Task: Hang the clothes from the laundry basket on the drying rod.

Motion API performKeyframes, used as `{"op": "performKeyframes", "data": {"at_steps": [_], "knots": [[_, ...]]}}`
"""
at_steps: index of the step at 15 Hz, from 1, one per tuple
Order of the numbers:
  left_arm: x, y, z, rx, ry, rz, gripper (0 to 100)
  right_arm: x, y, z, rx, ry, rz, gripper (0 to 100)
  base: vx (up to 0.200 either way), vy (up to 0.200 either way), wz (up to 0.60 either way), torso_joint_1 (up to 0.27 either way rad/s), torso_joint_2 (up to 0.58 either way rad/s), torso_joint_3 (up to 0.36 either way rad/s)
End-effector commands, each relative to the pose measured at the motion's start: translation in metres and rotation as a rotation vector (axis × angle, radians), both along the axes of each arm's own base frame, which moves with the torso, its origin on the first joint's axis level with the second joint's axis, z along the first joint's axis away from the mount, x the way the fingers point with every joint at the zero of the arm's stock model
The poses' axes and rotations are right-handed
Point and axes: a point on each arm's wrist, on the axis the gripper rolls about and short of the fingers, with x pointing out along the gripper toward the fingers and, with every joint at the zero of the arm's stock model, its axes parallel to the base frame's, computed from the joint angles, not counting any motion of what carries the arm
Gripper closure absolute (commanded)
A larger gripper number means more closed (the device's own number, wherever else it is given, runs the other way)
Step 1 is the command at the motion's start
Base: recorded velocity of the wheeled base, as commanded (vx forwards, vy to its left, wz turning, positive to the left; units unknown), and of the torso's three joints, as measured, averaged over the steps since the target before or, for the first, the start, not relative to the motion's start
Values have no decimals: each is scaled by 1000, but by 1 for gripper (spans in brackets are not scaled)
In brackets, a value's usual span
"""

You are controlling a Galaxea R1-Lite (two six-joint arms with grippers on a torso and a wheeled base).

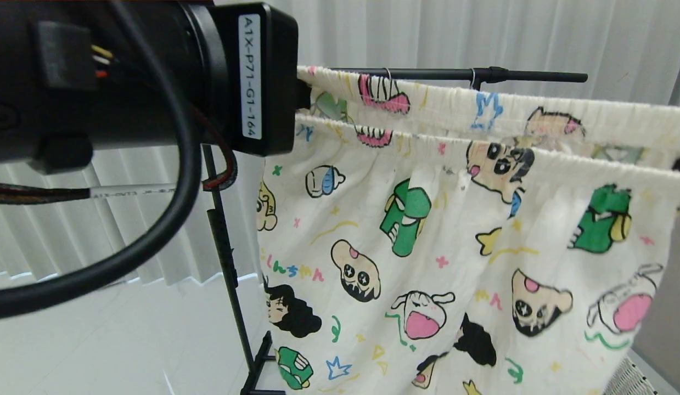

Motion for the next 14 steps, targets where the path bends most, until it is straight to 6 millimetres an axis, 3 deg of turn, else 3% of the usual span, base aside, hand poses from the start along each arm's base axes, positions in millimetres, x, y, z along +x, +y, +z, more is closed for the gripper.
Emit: {"op": "performKeyframes", "data": {"at_steps": [1, 4, 7, 12, 14], "knots": [[4, -6, -5, 15, 11, -1, 100, -20, -7, -12, 0, 46, 181, 100, 0, 0, 0, 0, 0, 0], [5, -8, -6, 19, 14, -1, 100, -27, -1, -16, 7, 84, 335, 100, 0, 0, 0, 0, 0, 0], [5, -7, -5, 13, 14, 0, 100, -27, -3, -16, 9, 85, 329, 100, 0, 0, 0, 0, 0, 0], [-4, 5, 1, -56, 47, 17, 100, -7, -6, -24, -50, 34, 11, 100, 0, 0, 0, 0, 0, 0], [-15, 16, -3, -77, 139, 31, 100, 11, 5, -25, 2, -15, -92, 100, 0, 0, 0, 0, 0, 0]]}}
